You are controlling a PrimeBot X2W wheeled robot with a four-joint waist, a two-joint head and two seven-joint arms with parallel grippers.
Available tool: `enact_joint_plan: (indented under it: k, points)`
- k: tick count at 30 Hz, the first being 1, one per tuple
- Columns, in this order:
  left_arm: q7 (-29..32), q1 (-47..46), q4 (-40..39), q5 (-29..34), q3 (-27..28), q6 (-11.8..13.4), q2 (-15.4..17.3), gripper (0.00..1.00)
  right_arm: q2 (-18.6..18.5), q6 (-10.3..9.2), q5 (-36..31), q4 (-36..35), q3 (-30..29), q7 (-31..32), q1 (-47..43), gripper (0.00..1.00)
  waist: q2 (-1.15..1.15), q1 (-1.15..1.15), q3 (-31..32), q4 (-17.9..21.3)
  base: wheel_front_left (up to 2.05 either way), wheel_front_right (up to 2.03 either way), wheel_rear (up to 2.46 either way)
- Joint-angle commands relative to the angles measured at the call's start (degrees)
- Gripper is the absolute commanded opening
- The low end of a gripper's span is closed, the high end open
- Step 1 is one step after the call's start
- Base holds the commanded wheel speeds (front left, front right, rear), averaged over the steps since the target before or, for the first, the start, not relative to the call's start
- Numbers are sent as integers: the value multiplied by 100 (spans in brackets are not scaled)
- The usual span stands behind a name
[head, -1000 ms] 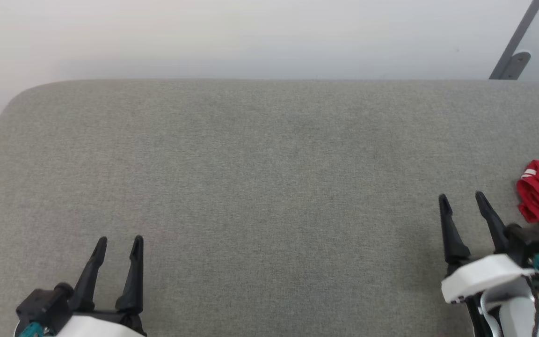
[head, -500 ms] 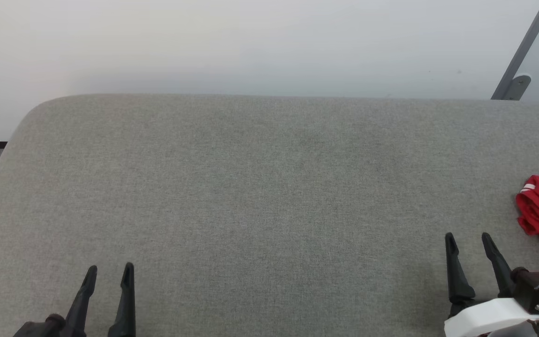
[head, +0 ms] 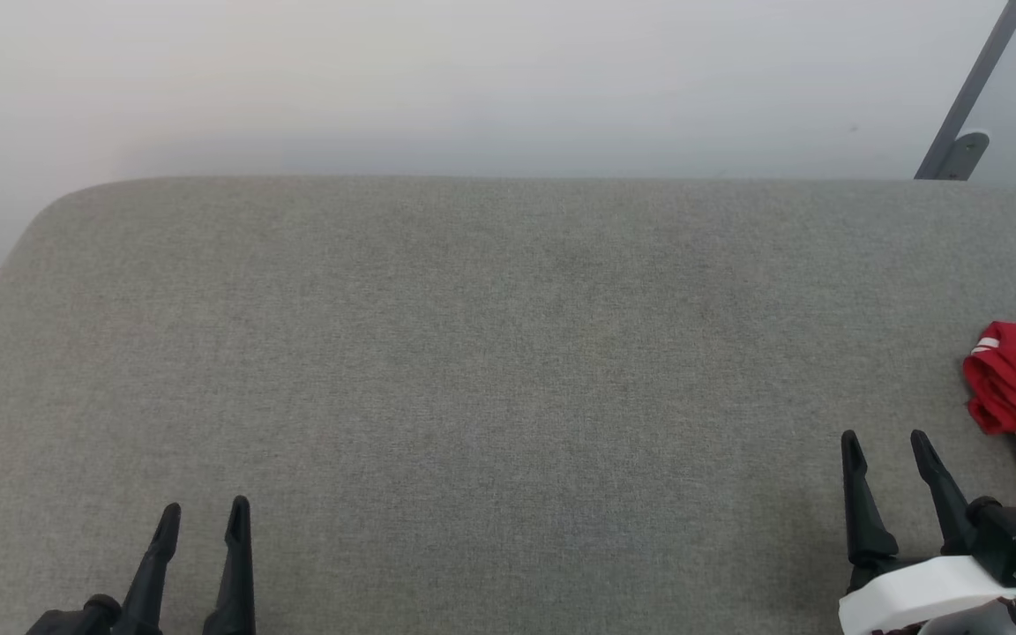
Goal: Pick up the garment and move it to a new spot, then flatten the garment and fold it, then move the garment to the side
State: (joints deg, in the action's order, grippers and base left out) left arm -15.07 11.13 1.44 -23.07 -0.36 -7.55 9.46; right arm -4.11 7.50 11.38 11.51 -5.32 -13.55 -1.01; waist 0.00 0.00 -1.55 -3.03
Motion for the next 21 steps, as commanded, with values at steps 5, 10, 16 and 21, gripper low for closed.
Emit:
enact_joint_plan:
  k: [5, 10, 16, 21]
  points:
    - [3, -5, 84, -22, 47, 0, -67, 0, 24, 0, 8, 61, 2, 30, -29, 0, 0, 0, -50, 19, 0, 0, 0]
    - [45, -30, 220, -202, 32, 4, -124, 0, 48, 0, 203, 201, -16, 104, -50, 0, 0, 0, -47, 25, 0, 0, 0]
    - [197, -175, 302, -806, 53, 9, -137, 0, 54, 0, 869, 203, -31, 271, 20, 0, 0, 0, -38, 38, 0, 0, 0]
    - [315, -295, 382, -1271, 70, 7, -151, 0, 59, 0, 1389, 193, -31, 389, 66, 0, 0, 0, -31, 50, 0, 0, 0]
